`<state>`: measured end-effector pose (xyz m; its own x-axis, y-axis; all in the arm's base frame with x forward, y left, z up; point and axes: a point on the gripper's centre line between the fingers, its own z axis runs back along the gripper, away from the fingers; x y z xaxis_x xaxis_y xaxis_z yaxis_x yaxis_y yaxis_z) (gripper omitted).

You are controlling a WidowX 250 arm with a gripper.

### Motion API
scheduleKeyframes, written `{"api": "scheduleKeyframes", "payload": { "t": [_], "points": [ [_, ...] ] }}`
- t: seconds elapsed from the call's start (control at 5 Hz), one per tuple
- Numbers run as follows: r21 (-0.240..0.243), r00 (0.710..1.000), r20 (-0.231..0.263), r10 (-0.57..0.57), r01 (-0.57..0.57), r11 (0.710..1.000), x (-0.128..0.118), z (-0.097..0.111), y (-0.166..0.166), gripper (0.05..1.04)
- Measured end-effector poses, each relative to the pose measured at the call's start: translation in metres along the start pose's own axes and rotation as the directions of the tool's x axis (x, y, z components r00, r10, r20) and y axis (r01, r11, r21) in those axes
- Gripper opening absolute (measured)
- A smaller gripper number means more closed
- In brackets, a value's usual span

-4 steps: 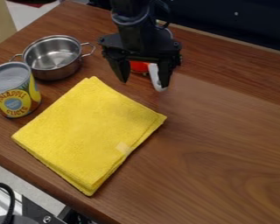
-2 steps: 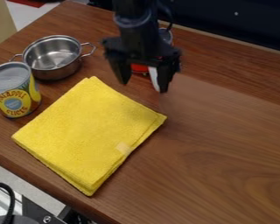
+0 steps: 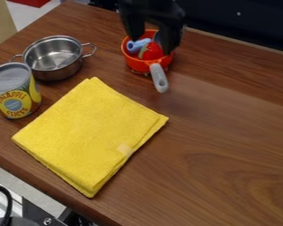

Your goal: Take the blue object out of the orange pot and put it in the silver pot

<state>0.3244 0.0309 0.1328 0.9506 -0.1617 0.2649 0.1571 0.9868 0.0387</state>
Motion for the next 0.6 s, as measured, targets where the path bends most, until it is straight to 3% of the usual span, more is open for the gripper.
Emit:
{"api": "scheduleKeyframes", "payload": {
  "t": [0.2, 0.4, 0.6],
  "points": [
    [-0.005, 0.990, -0.034, -0.135, 0.135, 0.991, 0.026, -0.010, 0.017, 0.998],
    [0.019, 0.975, -0.019, -0.219, 0.220, 0.975, 0.046, -0.022, 0.031, 0.998],
    [-0.013, 0.952, -0.011, -0.306, 0.306, 0.952, 0.054, -0.030, 0.043, 0.998]
  ]
}}
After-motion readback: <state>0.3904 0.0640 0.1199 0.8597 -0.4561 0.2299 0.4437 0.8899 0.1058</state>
